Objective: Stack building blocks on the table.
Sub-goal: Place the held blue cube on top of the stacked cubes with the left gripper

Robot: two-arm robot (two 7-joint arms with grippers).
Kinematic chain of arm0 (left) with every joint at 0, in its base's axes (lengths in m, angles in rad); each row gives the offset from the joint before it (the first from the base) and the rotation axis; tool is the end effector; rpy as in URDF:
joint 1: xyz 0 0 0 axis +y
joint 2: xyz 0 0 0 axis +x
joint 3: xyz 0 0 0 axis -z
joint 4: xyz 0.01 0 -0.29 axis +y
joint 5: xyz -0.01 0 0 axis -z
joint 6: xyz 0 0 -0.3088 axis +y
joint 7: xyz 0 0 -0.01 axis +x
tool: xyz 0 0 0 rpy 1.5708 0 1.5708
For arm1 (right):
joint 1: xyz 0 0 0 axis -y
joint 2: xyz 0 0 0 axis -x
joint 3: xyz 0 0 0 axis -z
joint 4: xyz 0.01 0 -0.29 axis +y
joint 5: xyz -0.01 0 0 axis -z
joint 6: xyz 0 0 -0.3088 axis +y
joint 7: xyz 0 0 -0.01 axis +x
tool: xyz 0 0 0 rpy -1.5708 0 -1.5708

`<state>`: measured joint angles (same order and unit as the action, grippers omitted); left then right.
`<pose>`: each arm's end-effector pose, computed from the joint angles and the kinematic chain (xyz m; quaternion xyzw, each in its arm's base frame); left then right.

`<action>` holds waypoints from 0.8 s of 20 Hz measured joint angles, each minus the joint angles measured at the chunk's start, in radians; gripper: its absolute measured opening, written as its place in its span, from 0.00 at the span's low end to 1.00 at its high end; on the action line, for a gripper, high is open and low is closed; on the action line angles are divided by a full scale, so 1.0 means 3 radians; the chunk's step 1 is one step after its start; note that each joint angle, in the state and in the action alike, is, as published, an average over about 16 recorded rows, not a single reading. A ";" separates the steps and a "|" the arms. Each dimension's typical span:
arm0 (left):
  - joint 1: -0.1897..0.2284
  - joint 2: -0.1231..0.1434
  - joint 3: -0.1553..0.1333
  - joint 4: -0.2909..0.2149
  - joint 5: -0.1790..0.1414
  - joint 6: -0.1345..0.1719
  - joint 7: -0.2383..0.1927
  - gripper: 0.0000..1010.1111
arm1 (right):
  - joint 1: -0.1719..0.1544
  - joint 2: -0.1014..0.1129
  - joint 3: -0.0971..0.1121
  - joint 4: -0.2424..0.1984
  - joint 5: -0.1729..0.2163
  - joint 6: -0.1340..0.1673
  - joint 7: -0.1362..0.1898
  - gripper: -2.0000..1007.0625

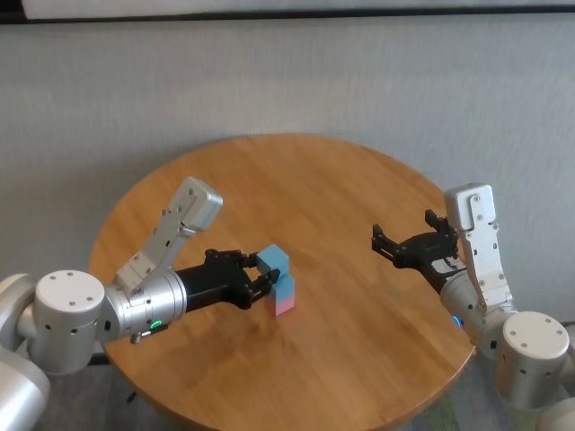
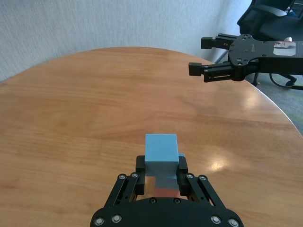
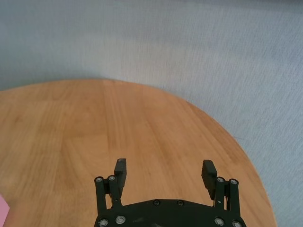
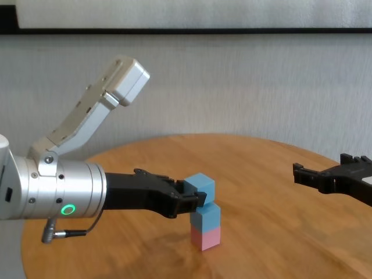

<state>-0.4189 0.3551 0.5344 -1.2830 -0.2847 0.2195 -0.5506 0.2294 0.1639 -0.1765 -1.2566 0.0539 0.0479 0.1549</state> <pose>0.4171 -0.0132 -0.2773 0.1726 0.0382 0.3233 0.9296 0.3886 -0.0113 -0.3221 -0.1070 0.0068 -0.6001 0.7927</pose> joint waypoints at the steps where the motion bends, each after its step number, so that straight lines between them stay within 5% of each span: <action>1: -0.0007 -0.0001 0.0008 0.0008 -0.0004 -0.0003 0.0001 0.40 | 0.0000 0.0000 0.0000 0.0000 0.0000 0.0000 0.0000 1.00; 16: -0.0071 -0.0010 0.0095 0.0077 -0.0040 -0.0014 0.0017 0.40 | 0.0000 0.0000 0.0000 0.0000 0.0000 0.0000 0.0000 1.00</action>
<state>-0.4404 0.3522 0.5630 -1.2598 -0.2967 0.2152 -0.5456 0.2294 0.1639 -0.1764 -1.2566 0.0539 0.0479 0.1549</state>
